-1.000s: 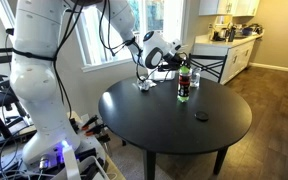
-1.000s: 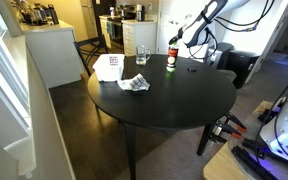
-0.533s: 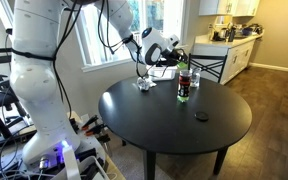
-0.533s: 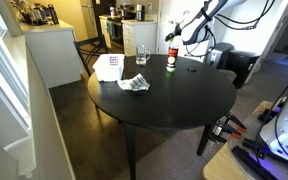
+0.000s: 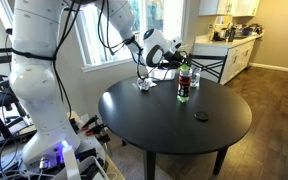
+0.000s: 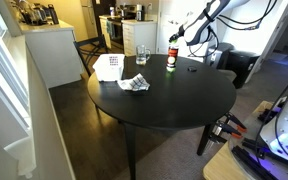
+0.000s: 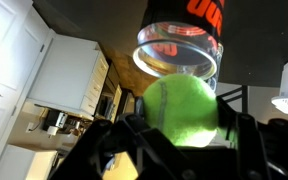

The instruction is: Put the tennis ball in the black container.

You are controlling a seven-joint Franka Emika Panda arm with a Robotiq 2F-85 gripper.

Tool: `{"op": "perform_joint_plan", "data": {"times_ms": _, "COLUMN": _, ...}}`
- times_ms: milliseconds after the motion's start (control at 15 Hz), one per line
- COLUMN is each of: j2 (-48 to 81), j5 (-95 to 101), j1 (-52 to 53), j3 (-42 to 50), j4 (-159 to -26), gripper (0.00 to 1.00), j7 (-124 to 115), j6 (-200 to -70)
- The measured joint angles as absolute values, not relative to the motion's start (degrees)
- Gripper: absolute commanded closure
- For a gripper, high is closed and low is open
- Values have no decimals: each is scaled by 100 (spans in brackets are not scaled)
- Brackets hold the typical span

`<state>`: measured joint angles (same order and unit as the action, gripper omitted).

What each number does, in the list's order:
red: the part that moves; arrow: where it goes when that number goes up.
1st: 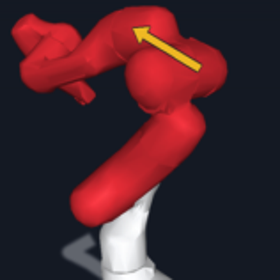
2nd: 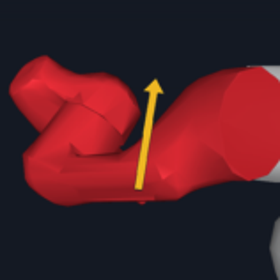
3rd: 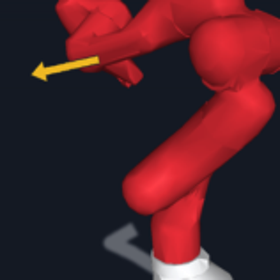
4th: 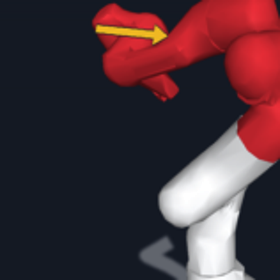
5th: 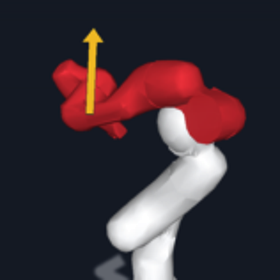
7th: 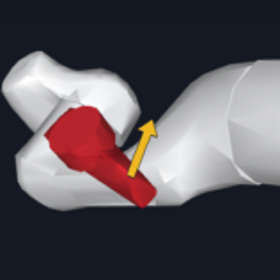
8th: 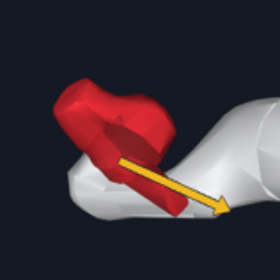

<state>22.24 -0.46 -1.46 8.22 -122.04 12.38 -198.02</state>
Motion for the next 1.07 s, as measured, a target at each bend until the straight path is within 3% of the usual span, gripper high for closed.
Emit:
{"op": "perform_joint_plan", "data": {"times_ms": 67, "j2": 2224, "j5": -46, "j1": -146, "j3": 833, "j4": -12227, "gripper": 8, "j7": 1237, "j6": -19802}}
{"op": "perform_joint_plan", "data": {"times_ms": 333, "j2": 2224, "j5": -51, "j1": -142, "j3": 837, "j4": -12305, "gripper": 0, "j7": 1237, "j6": -19802}}
{"op": "perform_joint_plan", "data": {"times_ms": 1067, "j2": 2224, "j5": -115, "j1": -133, "j3": 850, "j4": -12339, "gripper": 0, "j7": 1237, "j6": -19802}}
